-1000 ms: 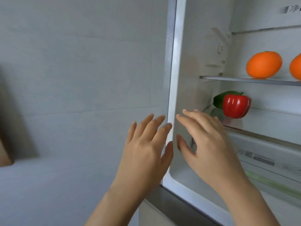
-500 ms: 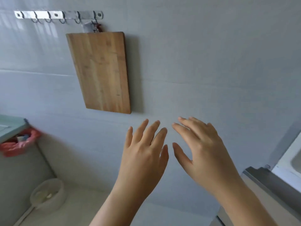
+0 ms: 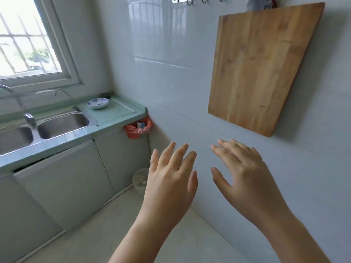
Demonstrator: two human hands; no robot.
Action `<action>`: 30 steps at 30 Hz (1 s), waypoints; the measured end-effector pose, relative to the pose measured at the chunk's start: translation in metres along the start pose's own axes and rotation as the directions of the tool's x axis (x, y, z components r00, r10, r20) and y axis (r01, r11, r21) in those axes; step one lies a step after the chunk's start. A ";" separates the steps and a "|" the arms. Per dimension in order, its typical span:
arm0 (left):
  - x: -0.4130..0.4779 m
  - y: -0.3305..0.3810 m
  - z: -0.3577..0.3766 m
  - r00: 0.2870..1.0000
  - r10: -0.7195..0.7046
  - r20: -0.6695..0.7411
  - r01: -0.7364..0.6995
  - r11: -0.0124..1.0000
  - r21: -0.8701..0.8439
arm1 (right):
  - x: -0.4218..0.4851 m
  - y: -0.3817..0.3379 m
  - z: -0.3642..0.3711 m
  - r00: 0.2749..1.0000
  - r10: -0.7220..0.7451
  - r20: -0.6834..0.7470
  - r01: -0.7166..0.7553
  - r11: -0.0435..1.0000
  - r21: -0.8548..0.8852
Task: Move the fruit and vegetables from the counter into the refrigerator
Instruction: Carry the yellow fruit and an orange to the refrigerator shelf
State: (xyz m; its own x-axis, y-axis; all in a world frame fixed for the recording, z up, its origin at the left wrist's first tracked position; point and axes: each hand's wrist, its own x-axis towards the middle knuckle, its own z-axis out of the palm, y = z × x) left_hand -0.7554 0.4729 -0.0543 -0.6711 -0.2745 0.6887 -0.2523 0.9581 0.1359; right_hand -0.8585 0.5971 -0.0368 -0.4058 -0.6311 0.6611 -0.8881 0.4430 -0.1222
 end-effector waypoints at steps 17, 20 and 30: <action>0.026 -0.198 -0.010 0.892 -0.429 -0.141 0.451 0.835 0.314 | 0.171 -0.112 0.175 0.914 -0.406 0.002 0.372 0.838 0.400; 0.008 -0.242 -0.026 0.861 -0.468 -0.198 0.508 0.796 0.329 | 0.186 -0.161 0.204 0.890 -0.457 0.004 0.409 0.800 0.440; -0.060 -0.419 -0.122 0.779 -0.548 -0.304 0.626 0.668 0.402 | 0.233 -0.377 0.288 0.814 -0.580 -0.040 0.496 0.656 0.569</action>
State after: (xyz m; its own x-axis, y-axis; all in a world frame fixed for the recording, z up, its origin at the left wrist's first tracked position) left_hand -0.5243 0.0983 -0.0659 -0.1726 -0.7136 0.6789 -0.8692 0.4346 0.2359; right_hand -0.6804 0.0994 -0.0500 0.1934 -0.7451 0.6383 -0.9068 -0.3841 -0.1736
